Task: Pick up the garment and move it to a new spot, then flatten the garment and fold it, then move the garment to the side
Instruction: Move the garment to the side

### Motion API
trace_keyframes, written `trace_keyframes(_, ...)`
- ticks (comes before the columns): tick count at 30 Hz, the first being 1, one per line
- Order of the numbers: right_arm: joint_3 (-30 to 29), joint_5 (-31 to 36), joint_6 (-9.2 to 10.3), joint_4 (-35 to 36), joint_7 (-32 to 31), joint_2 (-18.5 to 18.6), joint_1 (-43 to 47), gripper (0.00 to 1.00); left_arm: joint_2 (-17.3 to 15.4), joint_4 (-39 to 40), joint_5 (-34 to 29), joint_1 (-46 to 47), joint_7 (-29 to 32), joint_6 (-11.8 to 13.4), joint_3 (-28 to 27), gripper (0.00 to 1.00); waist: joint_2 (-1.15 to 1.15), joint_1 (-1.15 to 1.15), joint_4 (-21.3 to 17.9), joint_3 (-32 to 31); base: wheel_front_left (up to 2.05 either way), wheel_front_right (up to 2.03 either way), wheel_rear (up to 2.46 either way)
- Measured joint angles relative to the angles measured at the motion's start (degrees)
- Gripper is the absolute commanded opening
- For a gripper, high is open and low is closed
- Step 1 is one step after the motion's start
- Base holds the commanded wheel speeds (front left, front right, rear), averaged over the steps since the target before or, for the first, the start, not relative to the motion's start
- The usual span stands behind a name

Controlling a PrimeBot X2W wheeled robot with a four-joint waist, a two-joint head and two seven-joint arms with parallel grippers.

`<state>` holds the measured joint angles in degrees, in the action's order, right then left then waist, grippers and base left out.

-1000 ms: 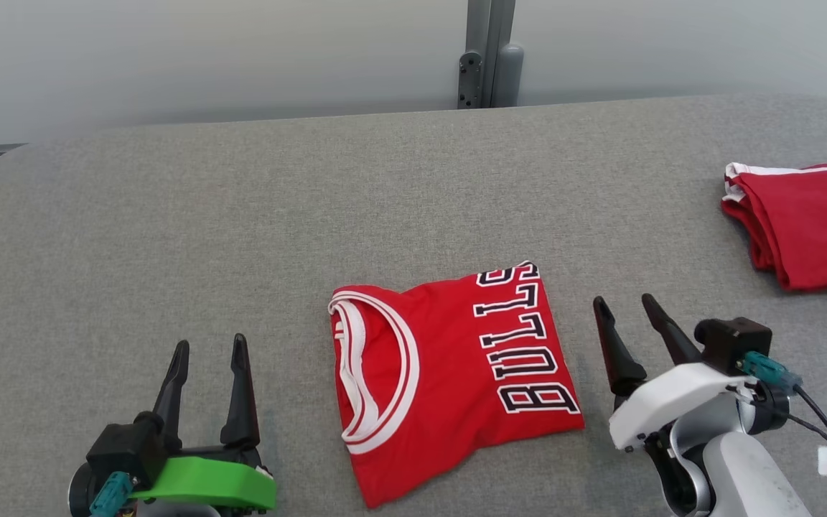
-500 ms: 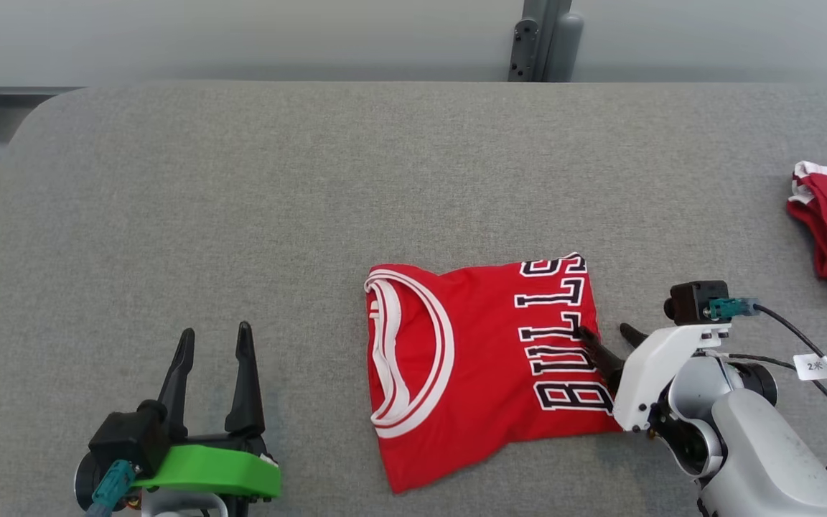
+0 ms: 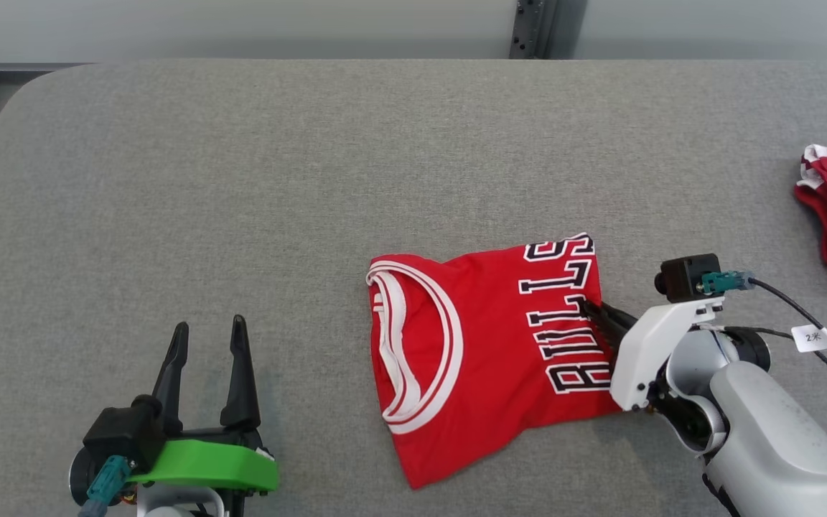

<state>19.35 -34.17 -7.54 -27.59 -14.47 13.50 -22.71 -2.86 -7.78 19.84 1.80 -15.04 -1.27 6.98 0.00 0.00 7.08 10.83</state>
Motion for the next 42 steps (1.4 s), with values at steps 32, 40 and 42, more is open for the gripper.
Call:
trace_keyframes(32,-6.6,3.2,0.01,4.9,7.9,1.9,-4.9,0.00,-1.7,-1.6,-6.7,5.9,-0.1,-3.0,1.6,1.00,0.00,0.00,-29.4,5.1,0.00,0.00,0.00)
trace_keyframes(40,-5.7,4.7,0.01,4.5,7.6,2.0,-10.0,0.00,-1.2,-1.8,-5.8,5.9,-0.1,-2.9,2.0,1.00,0.00,0.00,-27.0,4.9,0.00,0.00,0.00)
trace_keyframes(42,-5.9,5.3,0.01,4.1,7.0,2.3,-11.7,0.00,-1.1,-1.7,-5.7,5.8,-0.1,-2.9,2.0,1.00,0.00,0.00,-25.8,4.5,0.00,0.00,0.00)
